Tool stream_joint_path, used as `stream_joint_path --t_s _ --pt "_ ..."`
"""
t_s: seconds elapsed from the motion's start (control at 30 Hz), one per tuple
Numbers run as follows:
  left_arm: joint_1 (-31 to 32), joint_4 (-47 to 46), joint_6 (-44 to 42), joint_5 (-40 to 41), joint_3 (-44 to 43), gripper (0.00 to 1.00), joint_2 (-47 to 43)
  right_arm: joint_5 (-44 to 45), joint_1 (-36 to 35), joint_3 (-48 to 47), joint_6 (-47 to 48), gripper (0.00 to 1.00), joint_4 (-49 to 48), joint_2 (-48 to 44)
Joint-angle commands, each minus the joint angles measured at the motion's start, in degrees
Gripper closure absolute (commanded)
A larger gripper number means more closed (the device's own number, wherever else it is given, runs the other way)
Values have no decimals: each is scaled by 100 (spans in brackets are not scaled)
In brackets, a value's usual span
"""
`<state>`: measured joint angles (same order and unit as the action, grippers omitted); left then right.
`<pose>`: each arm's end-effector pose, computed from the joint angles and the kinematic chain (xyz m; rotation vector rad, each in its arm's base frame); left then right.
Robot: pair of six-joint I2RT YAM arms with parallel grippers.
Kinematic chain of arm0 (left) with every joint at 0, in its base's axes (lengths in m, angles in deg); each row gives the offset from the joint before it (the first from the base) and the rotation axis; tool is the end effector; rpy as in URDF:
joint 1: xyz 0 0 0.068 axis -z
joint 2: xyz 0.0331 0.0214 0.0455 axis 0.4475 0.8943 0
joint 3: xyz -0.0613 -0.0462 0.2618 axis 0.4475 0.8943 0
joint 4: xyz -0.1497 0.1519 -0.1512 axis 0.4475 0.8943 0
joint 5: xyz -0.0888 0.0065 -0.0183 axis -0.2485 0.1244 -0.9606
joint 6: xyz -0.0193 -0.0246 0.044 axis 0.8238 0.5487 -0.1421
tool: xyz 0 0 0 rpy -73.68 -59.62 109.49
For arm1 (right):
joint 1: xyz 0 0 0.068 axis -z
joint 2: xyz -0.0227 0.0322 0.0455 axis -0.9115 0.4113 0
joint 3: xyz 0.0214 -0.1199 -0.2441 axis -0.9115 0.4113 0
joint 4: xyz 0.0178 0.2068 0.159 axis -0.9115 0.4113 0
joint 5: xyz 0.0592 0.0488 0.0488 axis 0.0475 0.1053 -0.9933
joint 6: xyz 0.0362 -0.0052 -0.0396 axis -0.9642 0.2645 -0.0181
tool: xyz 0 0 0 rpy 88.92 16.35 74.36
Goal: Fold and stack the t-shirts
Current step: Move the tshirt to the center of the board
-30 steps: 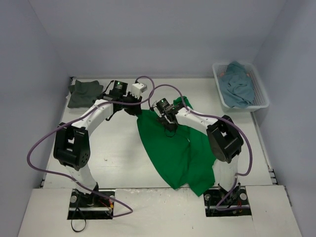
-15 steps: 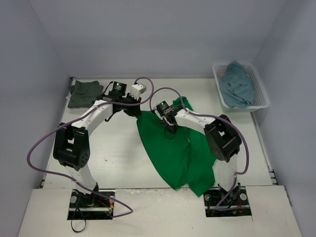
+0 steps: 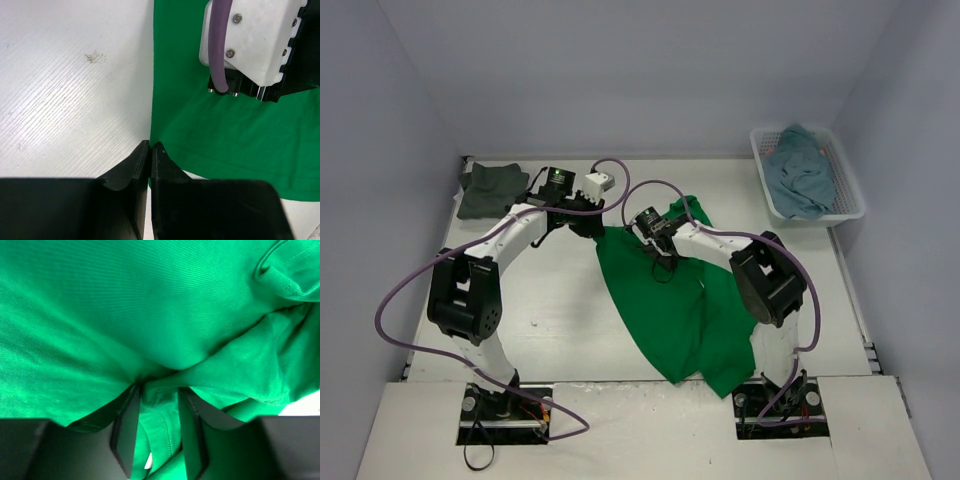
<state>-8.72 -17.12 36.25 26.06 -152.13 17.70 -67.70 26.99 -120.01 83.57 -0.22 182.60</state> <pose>0.3655 -0.1382 0.2621 0.7756 2.1811 -0.7719 0.3359 0.2588 0.1624 -1.0826 2.2654 -0.1377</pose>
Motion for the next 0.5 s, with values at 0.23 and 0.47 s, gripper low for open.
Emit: stream_joint_path --t_s 0.23,0.47 --pt "-82 -108 -198 -30 -150 100 -341 217 5 -7 5 100 26 -80" --pt "-205 138 -453 137 -176 100 -350 437 241 -42 295 100 158 -703"
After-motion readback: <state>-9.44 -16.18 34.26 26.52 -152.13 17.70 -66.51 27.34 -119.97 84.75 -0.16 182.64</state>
